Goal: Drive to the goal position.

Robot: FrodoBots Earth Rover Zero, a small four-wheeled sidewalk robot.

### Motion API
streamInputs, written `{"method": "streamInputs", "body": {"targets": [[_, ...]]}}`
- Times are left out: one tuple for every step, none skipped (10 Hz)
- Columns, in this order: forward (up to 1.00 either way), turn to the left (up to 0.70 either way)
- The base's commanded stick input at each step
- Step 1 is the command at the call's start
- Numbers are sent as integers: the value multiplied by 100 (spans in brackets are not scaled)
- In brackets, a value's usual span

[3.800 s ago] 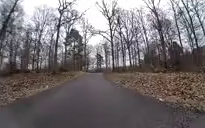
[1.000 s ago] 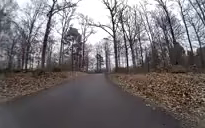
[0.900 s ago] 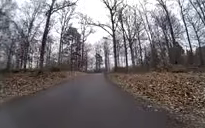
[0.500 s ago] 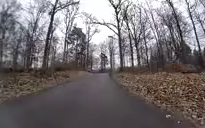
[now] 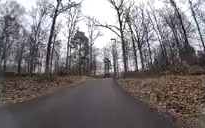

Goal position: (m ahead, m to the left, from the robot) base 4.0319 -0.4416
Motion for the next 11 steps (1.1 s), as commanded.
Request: {"method": "streamInputs", "body": {"targets": [[100, 0], [100, 0], [100, 3], [100, 16], [100, 30], [100, 40], [100, 40], [100, 40], [100, 37], [100, 19], [100, 2]]}}
